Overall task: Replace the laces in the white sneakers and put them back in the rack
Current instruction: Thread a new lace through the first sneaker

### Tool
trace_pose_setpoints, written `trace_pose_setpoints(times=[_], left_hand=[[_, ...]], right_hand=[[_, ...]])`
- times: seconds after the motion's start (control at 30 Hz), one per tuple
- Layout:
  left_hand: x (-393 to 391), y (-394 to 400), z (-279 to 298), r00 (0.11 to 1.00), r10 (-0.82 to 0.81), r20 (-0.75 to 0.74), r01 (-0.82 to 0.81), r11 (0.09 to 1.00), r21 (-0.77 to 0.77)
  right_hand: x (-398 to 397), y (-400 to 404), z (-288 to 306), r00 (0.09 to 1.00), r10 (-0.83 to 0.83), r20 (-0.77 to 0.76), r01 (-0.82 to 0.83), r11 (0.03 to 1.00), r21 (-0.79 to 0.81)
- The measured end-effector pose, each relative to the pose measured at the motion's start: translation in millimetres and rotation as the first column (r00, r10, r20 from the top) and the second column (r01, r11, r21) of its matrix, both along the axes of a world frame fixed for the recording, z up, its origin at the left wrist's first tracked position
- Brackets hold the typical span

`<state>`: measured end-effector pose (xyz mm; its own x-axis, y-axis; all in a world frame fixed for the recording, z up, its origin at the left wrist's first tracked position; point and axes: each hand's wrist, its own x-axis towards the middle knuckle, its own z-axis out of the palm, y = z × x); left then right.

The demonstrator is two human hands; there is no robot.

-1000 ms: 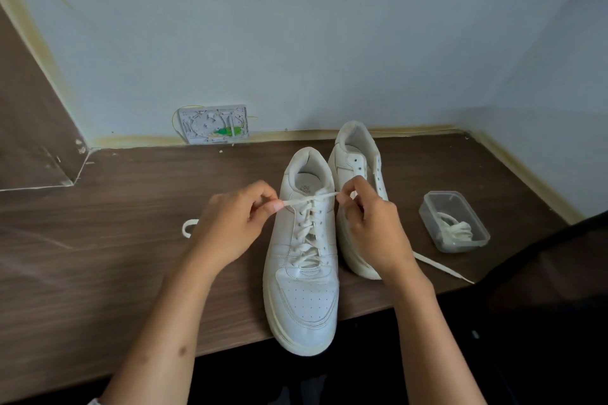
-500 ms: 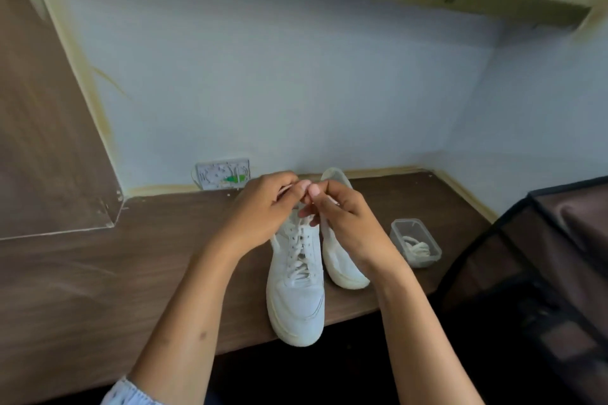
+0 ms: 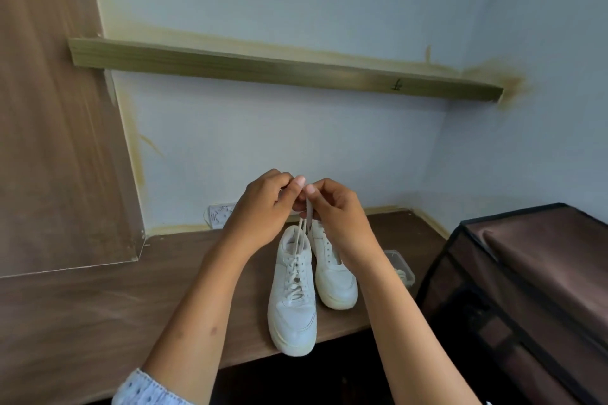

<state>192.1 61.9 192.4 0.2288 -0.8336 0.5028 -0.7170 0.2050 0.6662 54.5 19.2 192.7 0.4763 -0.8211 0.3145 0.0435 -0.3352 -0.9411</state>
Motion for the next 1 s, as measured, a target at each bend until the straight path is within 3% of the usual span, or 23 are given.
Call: trace_pose_setpoints(times=[0.17, 0.3, 0.4, 0.5, 0.6, 0.67, 0.73, 0.87, 1.0], left_hand=[[-6.9, 11.0, 10.2, 0.999, 0.031, 0.036, -0.028, 0.997, -0.073], [-11.0, 15.5, 16.0, 0.979, 0.165, 0.120, -0.145, 0.976, -0.160], [-12.9, 18.0, 17.9, 0.992, 0.078, -0.101, -0.103, 0.955, -0.279], [-11.5, 15.7, 15.4, 0.950, -0.057, -0.308, -0.056, 0.937, -0.345], [-1.8, 1.6, -4.9, 0.928, -0.044, -0.371, -0.037, 0.978, -0.207], [0.6, -10.3, -26.9, 0.918, -0.115, -0.379, 0.131, 0.991, 0.017], [-3.8, -21.1, -49.1, 0.858, -0.223, -0.462, 0.323, 0.935, 0.148], [4.1, -49.7, -77.6, 0.844, -0.174, -0.508, 0.274, 0.953, 0.128], [31.7, -91.1, -105.2, 0.691, -0.058, -0.721, 0.220, 0.967, 0.132]], right_hand=[[-6.0, 4.8, 5.4, 0.996, -0.054, 0.067, 0.058, 0.997, -0.059], [-8.7, 4.7, 5.9, 0.994, -0.034, 0.099, 0.038, 0.999, -0.039], [-11.5, 5.1, 4.7, 0.983, -0.019, 0.183, 0.016, 1.000, 0.018], [-9.9, 3.6, 0.5, 0.962, -0.019, 0.271, 0.008, 0.999, 0.041], [-9.0, -0.5, -1.7, 0.947, -0.062, 0.316, 0.052, 0.998, 0.039], [-6.0, -8.8, -2.2, 0.954, -0.111, 0.280, 0.125, 0.992, -0.035], [-0.9, -22.4, -2.0, 0.946, -0.152, 0.285, 0.182, 0.980, -0.082], [6.4, -55.3, -8.3, 0.919, -0.237, 0.315, 0.282, 0.953, -0.108], [9.2, -97.7, -40.1, 0.907, -0.390, 0.159, 0.418, 0.881, -0.222]])
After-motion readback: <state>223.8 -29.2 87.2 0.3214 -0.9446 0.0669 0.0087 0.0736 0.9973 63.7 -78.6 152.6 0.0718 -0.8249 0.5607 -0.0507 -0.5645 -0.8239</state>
